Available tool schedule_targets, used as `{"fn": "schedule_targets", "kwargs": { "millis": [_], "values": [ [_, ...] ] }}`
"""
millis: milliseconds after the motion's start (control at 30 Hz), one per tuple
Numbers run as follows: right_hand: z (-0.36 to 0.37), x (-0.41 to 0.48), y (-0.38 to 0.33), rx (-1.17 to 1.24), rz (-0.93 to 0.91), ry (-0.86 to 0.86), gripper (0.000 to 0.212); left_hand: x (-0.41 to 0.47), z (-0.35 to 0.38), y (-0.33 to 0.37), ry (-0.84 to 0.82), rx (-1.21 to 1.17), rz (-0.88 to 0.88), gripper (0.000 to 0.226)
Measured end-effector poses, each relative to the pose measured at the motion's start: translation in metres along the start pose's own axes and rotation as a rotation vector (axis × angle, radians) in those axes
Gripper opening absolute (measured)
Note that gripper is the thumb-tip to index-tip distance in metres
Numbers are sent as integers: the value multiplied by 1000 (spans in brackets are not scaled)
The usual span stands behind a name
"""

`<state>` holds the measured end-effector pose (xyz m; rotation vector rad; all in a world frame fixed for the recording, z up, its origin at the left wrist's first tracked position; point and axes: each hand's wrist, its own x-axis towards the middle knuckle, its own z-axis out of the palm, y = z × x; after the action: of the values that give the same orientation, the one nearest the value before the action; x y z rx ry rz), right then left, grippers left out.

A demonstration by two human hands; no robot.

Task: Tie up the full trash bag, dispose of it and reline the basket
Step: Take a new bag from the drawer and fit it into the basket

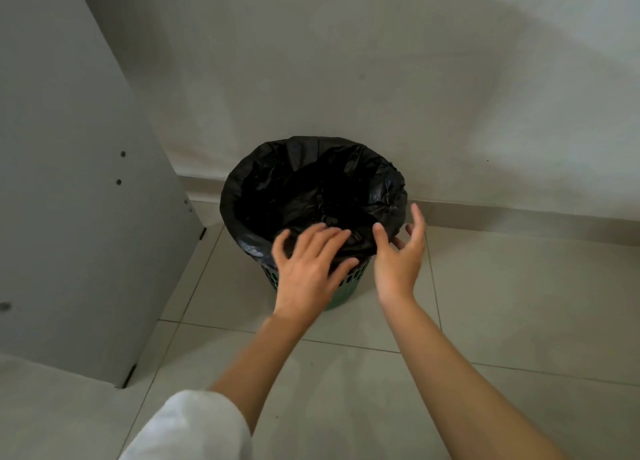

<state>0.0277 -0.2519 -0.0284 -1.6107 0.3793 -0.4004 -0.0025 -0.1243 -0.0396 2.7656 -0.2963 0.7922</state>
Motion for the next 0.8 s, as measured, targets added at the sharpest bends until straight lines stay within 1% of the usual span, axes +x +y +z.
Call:
{"fn": "schedule_targets", "kwargs": {
  "millis": [67, 100, 167, 200, 267, 333, 367, 400, 467, 500, 533, 567, 633, 700, 733, 800],
  "values": [
    [-2, -2, 1, -22, -2, -41, 53, -10, 1, -9, 1, 38, -146, 50],
    [-1, -4, 3, -83, -27, -64, 45, -15, 3, -14, -11, 25, -172, 53],
    [1, -9, 9, -269, -149, -70, 25, -19, 8, -22, -49, -32, -161, 60],
    [1, -11, 12, -380, -239, -76, 20, -17, 8, -25, -59, -62, -149, 63],
    [2, -12, 17, -554, -429, -103, 28, -10, 7, -31, -52, -140, -141, 64],
    [0, -12, 20, -618, -567, -158, 37, -5, 3, -36, -3, -233, -170, 55],
    [0, -12, 20, -639, -616, -201, 39, -5, 1, -37, 56, -279, -232, 49],
    [-1, -11, 21, -668, -662, -243, 39, -8, 0, -36, 120, -344, -354, 49],
    [1, -10, 20, -721, -742, -289, 36, -15, -4, -28, 216, -561, -717, 53],
    [4, -9, 19, -733, -769, -307, 34, -19, -4, -24, 218, -724, -895, 49],
    [7, -8, 18, -738, -784, -332, 31, -21, -4, -20, 185, -923, -1039, 43],
    [10, -8, 16, -739, -785, -363, 29, -23, -3, -17, 140, -1123, -1149, 39],
    [13, -9, 12, -735, -767, -427, 27, -23, -2, -16, 76, -1421, -1279, 37],
    [15, -10, 11, -734, -748, -458, 27, -19, -1, -16, 74, -1611, -1330, 34],
    [15, -11, 11, -734, -745, -463, 27, -18, -1, -16, 70, -1661, -1333, 26],
    [16, -11, 10, -733, -747, -457, 27, -15, 0, -15, 55, -1691, -1334, 10]
  ]
}}
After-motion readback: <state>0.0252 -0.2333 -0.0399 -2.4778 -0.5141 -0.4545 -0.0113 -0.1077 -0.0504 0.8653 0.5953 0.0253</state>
